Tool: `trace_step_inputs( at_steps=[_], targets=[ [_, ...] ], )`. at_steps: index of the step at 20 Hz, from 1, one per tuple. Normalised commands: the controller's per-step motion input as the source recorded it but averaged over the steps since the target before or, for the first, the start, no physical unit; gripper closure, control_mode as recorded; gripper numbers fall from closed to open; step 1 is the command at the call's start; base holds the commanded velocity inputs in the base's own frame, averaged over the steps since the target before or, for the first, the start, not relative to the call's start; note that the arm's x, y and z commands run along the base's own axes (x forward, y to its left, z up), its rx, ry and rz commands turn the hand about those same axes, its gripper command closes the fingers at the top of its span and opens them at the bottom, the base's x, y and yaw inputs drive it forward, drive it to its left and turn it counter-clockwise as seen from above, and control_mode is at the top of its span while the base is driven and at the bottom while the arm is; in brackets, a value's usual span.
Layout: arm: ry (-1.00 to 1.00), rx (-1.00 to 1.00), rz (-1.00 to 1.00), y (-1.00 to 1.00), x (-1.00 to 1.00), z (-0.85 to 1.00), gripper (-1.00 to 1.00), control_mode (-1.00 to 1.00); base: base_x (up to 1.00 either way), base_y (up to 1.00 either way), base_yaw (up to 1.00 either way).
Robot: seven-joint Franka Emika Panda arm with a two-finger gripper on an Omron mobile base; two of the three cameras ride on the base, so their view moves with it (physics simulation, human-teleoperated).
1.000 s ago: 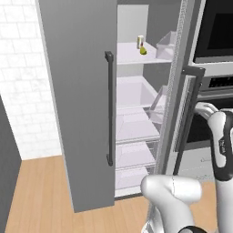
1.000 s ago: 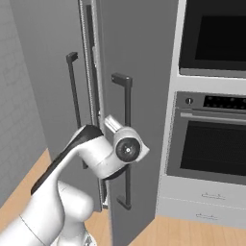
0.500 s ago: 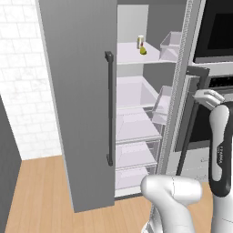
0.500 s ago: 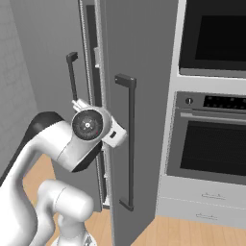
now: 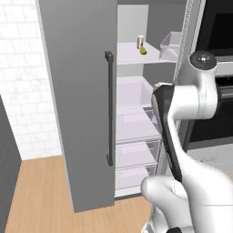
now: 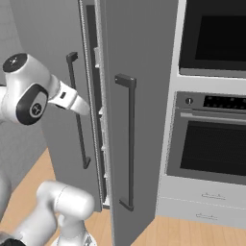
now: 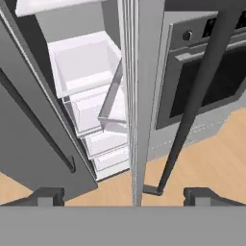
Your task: Grab a lemon wedge from the fridge and one ice cube from the ice bowl, and put them in the glass of lemonade.
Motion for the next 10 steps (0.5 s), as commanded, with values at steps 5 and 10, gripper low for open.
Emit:
trace_step_inputs(
  at_steps=[5,10],
  targets=[
    [0.12,-0.15,-0.22,0.25,0.86,-0.24,-1.0,-1.0,0.0,0.0,0.0],
    [0.45,-0.28,-0.09,0.34,0.99,-0.17,-1.0,-1.0,0.0,0.0,0.0]
  ],
)
